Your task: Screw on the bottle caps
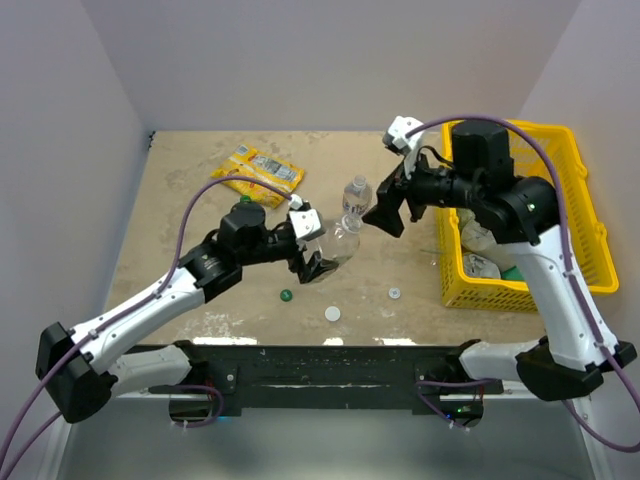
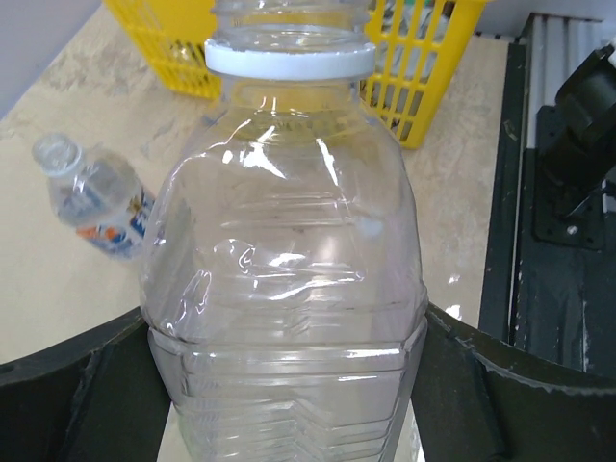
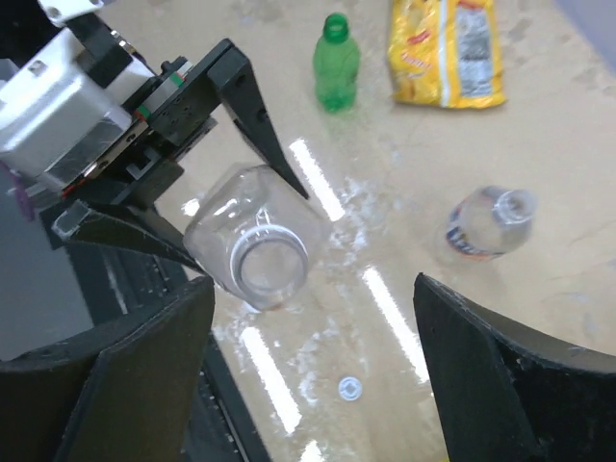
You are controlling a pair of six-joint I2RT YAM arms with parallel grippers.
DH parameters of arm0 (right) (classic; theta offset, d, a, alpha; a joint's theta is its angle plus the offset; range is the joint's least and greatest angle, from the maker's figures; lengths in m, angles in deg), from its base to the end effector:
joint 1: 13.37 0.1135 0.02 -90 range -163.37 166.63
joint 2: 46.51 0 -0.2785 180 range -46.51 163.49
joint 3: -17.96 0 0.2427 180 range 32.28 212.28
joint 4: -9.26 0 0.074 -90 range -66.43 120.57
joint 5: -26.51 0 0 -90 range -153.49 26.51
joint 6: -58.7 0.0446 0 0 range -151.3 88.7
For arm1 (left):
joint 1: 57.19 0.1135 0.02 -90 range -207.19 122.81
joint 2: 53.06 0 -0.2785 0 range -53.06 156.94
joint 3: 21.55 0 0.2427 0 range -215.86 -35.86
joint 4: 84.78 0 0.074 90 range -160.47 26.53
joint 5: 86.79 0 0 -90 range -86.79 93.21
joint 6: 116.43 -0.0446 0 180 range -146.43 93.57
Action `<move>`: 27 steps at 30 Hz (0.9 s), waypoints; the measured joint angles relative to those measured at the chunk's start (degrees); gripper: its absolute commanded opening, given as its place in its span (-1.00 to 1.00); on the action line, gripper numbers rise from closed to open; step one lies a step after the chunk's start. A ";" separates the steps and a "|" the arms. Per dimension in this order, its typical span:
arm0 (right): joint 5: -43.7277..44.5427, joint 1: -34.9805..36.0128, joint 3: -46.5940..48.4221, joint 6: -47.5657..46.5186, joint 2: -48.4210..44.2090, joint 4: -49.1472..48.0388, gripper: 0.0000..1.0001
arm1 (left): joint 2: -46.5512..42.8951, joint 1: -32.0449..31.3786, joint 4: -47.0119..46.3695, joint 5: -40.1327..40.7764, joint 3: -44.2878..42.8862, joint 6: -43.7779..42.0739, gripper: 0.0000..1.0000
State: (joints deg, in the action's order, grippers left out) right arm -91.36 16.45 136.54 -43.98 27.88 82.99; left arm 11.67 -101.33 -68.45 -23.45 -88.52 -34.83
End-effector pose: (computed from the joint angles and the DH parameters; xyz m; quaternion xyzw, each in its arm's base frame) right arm 0.1786 0.1264 0.4950 -0.4169 0.7376 0.2786 0.4522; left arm 0.1684 -0.1913 0.3471 0.4667 0.6252 -0.3567 0.5138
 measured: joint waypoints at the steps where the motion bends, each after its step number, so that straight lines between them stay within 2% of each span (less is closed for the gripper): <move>1: 0.44 -0.02 0.22 -0.72 -0.85 -0.09 0.72 | -1.31 0.24 1.60 0.96 0.59 -0.46 -1.00; 4: 1.22 -0.04 -2.89 -3.15 -5.92 -0.42 0.52 | -5.95 2.10 6.82 4.31 1.88 -0.96 -1.00; 6: 0.28 -0.04 -8.63 -5.27 -9.42 -0.31 0.30 | -8.50 5.03 9.42 5.97 1.77 -0.83 -1.00; 8: -1.07 0.02 -15.61 -8.24 -12.15 0.09 0.25 | -10.08 8.83 11.21 7.78 1.25 0.00 -1.00; 12: -1.90 2.12 -28.72 -16.02 -11.26 -1.18 0.23 | -11.56 12.57 13.60 10.64 -1.27 0.92 -1.00; 16: 0.55 8.57 -38.21 -23.43 -4.13 -4.87 0.12 | -12.37 14.19 13.49 10.16 -4.92 1.92 -1.00; 21: 4.57 18.32 -41.75 -29.83 3.08 -11.13 0.09 | -12.92 16.90 12.04 11.06 -7.93 2.38 -1.00; 24: 6.56 22.62 -41.77 -32.04 6.99 -15.08 0.20 | -13.44 17.59 11.37 11.76 -8.44 2.95 -1.00; 27: 7.98 25.09 -42.21 -34.01 10.01 -18.36 0.22 | -14.19 19.17 10.86 12.13 -8.48 4.13 -1.00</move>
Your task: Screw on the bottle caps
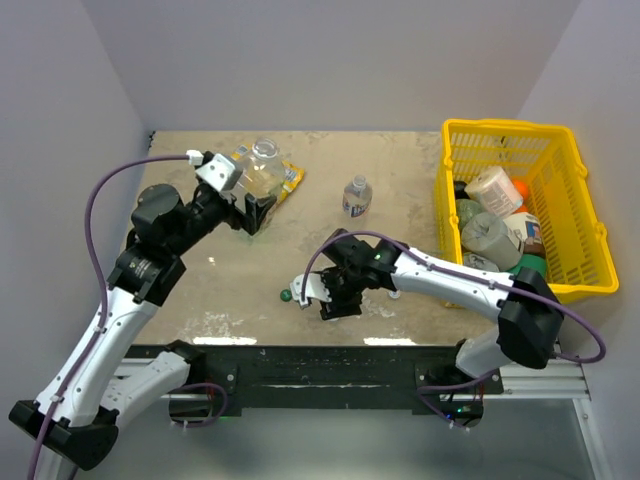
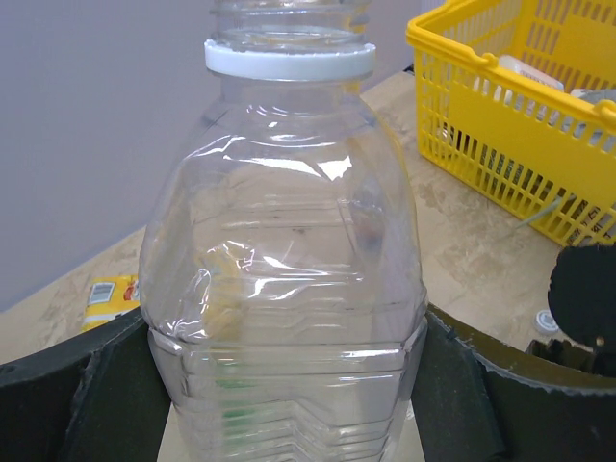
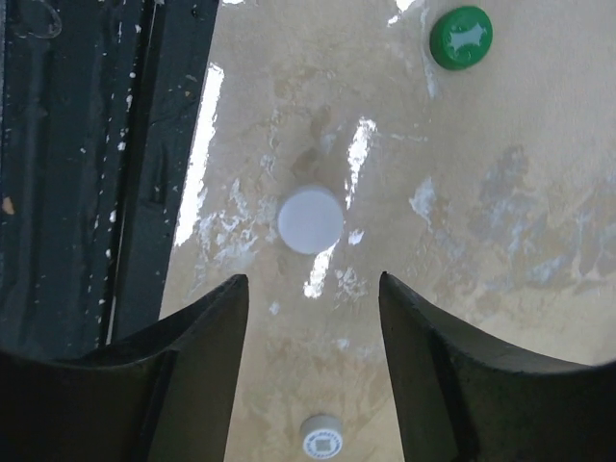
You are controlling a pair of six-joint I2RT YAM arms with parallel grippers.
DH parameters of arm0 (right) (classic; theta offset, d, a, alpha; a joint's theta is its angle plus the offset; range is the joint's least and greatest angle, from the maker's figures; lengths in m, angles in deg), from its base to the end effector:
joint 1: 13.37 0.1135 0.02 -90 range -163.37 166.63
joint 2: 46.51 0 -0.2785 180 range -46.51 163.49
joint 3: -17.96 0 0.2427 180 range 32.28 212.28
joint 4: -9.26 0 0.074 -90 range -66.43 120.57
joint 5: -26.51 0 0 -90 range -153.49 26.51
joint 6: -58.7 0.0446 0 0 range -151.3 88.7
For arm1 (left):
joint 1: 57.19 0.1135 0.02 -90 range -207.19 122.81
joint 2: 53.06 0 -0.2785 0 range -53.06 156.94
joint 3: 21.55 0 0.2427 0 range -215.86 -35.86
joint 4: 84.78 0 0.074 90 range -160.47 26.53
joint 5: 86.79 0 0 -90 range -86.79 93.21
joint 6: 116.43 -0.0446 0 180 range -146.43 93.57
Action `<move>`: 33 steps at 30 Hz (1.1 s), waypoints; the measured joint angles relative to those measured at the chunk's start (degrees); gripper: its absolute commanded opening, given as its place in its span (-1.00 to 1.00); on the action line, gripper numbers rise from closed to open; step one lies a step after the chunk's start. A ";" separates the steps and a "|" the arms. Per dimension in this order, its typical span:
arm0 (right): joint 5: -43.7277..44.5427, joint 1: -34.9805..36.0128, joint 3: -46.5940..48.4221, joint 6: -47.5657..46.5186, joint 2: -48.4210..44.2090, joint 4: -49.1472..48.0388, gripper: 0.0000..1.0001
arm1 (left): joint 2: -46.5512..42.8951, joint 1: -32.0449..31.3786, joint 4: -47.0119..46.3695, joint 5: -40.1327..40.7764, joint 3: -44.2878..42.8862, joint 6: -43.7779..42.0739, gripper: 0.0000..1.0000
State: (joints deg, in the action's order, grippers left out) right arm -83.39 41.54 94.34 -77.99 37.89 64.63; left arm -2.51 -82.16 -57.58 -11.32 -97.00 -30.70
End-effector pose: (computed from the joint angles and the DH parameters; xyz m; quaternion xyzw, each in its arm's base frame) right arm 0.1515 0.2420 0.2532 -0.7679 0.5750 0.1840 0.2140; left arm 0.1587 -0.0862 0.4260 0.2653 0.6701 -0.2132 0.6596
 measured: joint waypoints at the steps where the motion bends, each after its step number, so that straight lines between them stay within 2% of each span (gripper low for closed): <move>1: 0.37 0.57 -0.28 -0.70 0.85 -0.92 0.22 | -0.26 0.63 -0.15 0.02 -0.02 0.52 -1.00; 12: 2.51 1.81 -1.86 -5.97 8.61 -5.20 0.28 | -1.97 3.74 -2.78 -0.31 0.15 4.24 -1.00; 22: 2.62 2.19 -3.15 -7.41 11.32 -6.49 0.27 | -2.67 5.29 -4.22 -0.74 1.99 5.77 -1.00; 33: 2.89 2.45 -3.15 -7.85 14.36 -7.45 0.11 | -2.67 6.32 -5.11 -1.38 2.89 6.71 -1.00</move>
State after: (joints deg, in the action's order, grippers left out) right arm -80.50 43.99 91.19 -85.84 52.25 57.18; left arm -5.18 -75.84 -62.70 -12.69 -94.12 -23.99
